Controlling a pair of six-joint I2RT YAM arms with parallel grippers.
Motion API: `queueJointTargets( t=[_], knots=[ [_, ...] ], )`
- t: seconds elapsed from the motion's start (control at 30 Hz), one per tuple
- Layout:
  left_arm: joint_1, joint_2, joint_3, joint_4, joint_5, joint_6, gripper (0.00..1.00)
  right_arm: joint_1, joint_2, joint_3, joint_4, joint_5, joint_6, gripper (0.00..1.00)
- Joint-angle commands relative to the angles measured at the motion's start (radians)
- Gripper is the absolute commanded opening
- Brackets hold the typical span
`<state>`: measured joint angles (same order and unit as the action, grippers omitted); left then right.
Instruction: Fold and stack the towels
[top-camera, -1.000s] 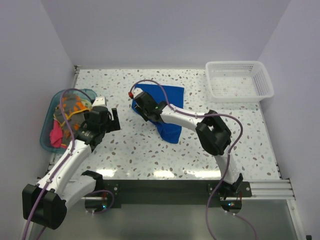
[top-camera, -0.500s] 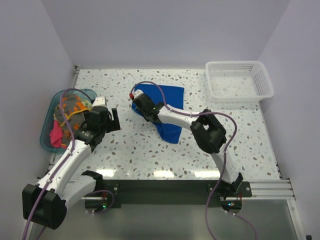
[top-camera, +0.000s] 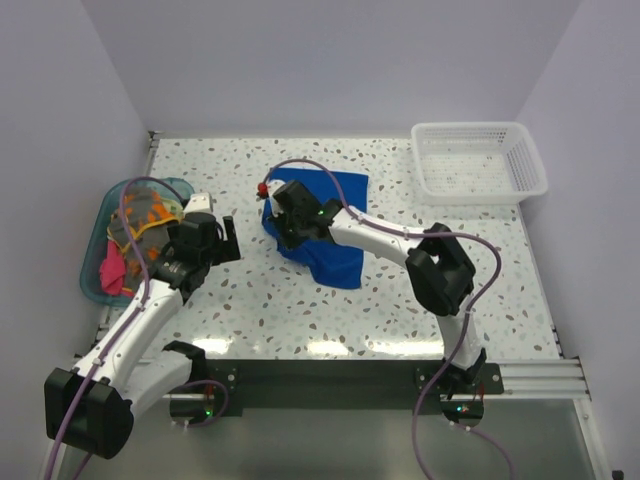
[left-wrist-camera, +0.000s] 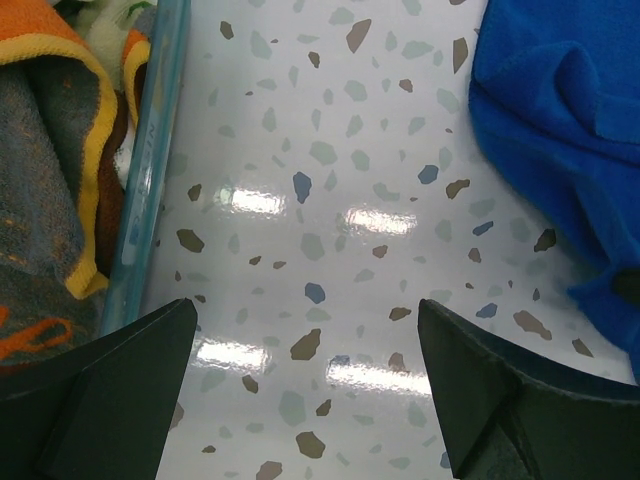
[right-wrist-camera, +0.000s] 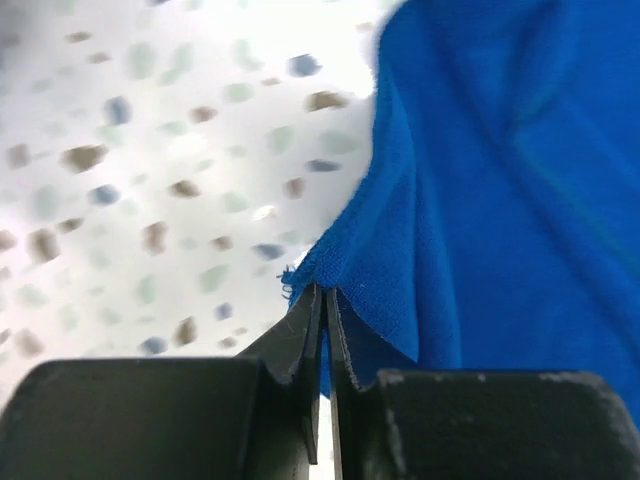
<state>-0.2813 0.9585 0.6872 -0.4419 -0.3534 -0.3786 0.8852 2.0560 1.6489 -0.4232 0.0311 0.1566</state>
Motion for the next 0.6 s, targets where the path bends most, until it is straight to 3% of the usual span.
queueJointTargets(
  t=[0.0, 0.07, 0.13, 0.23, 0.27, 0.37, 0.47, 0.57],
  knots=[
    [0.007, -0.006, 0.009, 0.026, -0.025, 0.007, 0.98, 0.014, -0.045, -0.041, 0.021, -0.271, 0.121, 0.07],
    [0.007, -0.009, 0.009, 0.025, -0.025, 0.004, 0.98, 0.032, -0.033, -0.054, 0.055, -0.325, 0.147, 0.08],
    [0.007, -0.009, 0.008, 0.022, -0.027, 0.004, 0.98, 0.053, -0.004, -0.041, 0.054, -0.388, 0.161, 0.15],
    [0.008, -0.013, 0.008, 0.019, -0.030, 0.003, 0.98, 0.095, 0.001, -0.012, 0.014, -0.425, 0.140, 0.31],
    [0.007, -0.017, 0.006, 0.017, -0.032, 0.001, 0.98, 0.100, -0.010, -0.026, 0.008, -0.424, 0.135, 0.44],
    [0.007, -0.017, 0.005, 0.022, 0.011, -0.003, 0.98, 0.095, -0.104, -0.090, -0.041, -0.297, 0.100, 0.62],
    [0.005, 0.015, 0.029, 0.005, 0.117, -0.029, 0.98, 0.065, -0.230, -0.184, -0.087, -0.118, 0.064, 0.67],
    [-0.002, 0.045, 0.047, 0.000, 0.223, -0.060, 0.96, -0.012, -0.286, -0.282, -0.118, -0.041, 0.089, 0.63]
  ],
)
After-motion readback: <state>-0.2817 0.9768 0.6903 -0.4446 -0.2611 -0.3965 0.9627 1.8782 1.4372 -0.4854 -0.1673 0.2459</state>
